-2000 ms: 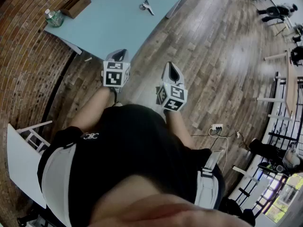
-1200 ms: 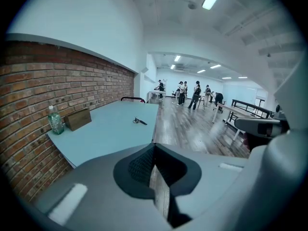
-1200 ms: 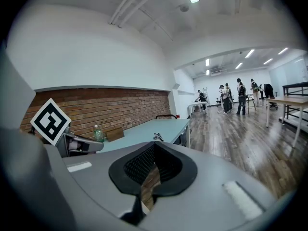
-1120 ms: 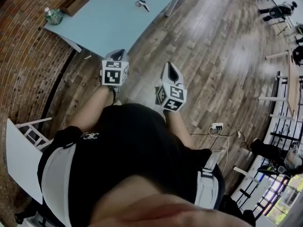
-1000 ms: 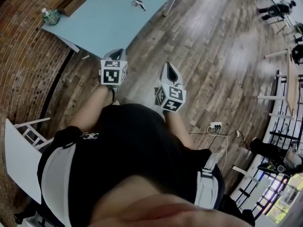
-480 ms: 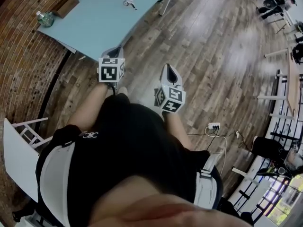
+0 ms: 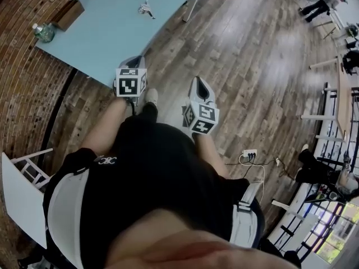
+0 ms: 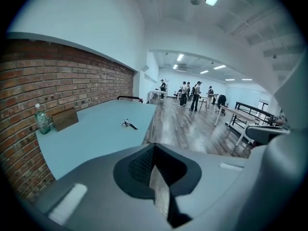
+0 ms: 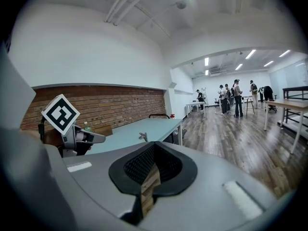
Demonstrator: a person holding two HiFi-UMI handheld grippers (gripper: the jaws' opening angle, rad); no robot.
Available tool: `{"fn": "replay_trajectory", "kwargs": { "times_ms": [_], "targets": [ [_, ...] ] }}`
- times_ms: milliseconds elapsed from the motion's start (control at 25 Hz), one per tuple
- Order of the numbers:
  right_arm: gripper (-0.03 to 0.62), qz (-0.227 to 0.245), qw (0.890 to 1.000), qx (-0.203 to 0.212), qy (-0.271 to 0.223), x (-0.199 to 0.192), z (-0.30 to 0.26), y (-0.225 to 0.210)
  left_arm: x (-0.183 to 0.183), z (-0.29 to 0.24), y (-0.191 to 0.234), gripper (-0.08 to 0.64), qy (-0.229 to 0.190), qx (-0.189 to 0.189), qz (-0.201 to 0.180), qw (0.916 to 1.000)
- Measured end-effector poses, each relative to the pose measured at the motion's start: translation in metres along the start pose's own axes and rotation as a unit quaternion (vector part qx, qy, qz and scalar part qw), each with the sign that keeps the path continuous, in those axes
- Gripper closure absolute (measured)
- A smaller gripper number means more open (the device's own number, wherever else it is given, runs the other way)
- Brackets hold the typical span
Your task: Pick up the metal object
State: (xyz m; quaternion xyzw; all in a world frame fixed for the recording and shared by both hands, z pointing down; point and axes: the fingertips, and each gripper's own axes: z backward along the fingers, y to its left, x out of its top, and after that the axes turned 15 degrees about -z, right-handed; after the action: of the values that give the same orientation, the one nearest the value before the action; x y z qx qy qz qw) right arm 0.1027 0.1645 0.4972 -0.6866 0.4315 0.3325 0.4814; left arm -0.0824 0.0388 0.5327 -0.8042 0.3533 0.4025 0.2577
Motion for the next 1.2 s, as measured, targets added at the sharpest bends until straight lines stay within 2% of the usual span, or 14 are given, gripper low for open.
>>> {"fn": "replay_trajectory", "kwargs": {
  "times_ms": [200, 360, 520, 680, 1040, 1200],
  "targets": [
    [0.578, 0.011, 1.0, -0.009, 0.0, 0.019, -0.044, -0.013, 0.027, -0.046, 0.009, 0.56, -0.014, -0.007, 0.003, 0.9999],
    [0.578, 0.02, 1.0, -0.011, 0.006, 0.035, -0.08, -0.014, 0.037, -0.084, 0.023, 0.56, -0.003, -0.019, 0.012, 0.9997],
    [0.578, 0.018, 1.0, -0.016, 0.004, 0.059, -0.117, -0.018, 0.066, -0.116, 0.037, 0.56, -0.005, -0.032, 0.028, 0.9991],
    [0.578, 0.019, 1.0, -0.012, 0.015, 0.071, -0.158, -0.016, 0.084, -0.145, 0.06, 0.56, 0.001, -0.029, 0.034, 0.999],
    [0.578, 0.027, 0.999, 0.011, 0.04, 0.091, -0.267, -0.004, 0.089, -0.212, 0.114, 0.56, 0.032, -0.016, 0.05, 0.9981],
    [0.578, 0.035, 0.998, 0.028, 0.04, 0.1, -0.294, 0.009, 0.085, -0.225, 0.128, 0.56, 0.044, -0.011, 0.062, 0.997]
  ]
}}
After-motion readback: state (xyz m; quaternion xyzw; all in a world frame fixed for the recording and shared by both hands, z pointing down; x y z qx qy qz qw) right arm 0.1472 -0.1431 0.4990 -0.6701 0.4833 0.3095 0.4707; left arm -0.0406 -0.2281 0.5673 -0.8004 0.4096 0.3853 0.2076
